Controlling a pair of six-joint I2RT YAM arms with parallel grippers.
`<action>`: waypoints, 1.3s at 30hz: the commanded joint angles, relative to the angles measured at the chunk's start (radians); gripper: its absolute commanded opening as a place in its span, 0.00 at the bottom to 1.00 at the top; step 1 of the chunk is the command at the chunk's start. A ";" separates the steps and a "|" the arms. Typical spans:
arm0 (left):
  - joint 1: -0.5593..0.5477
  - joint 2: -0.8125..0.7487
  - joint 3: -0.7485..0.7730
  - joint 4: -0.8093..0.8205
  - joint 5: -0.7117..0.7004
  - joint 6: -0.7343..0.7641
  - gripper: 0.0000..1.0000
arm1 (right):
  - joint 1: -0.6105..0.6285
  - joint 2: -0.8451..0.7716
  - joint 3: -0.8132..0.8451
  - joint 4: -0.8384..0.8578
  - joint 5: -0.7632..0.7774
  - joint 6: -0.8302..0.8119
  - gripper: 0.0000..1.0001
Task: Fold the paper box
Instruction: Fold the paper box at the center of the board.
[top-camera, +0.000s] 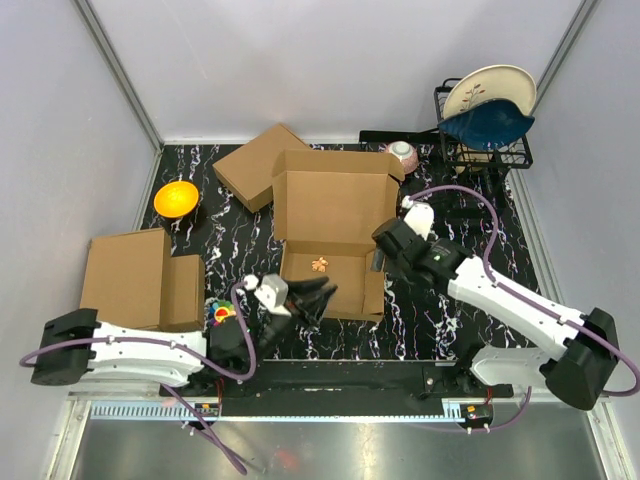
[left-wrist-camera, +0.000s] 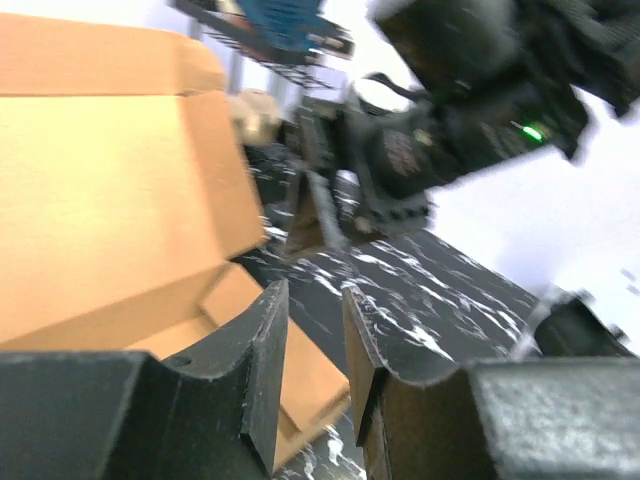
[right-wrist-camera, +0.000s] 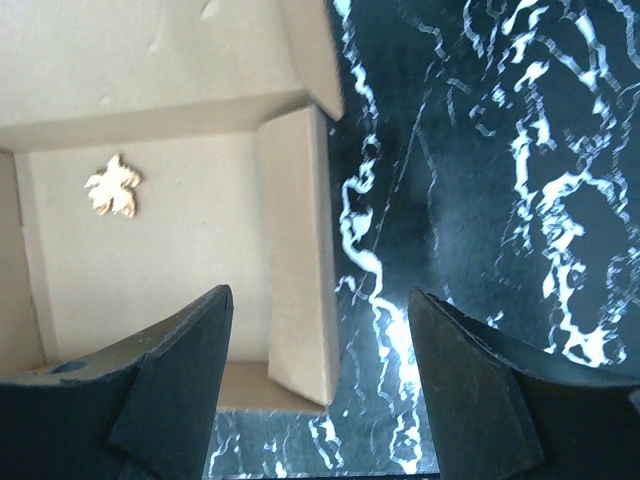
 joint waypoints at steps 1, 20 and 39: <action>0.142 -0.052 0.144 -0.450 -0.161 -0.078 0.32 | -0.064 0.039 -0.004 0.056 -0.026 -0.125 0.77; 0.520 0.129 0.121 -0.771 -0.197 -0.517 0.50 | -0.064 0.416 -0.044 0.283 -0.083 -0.215 0.70; 0.520 0.361 0.066 -0.351 -0.017 -0.404 0.51 | -0.065 0.541 0.079 0.133 0.106 -0.287 0.35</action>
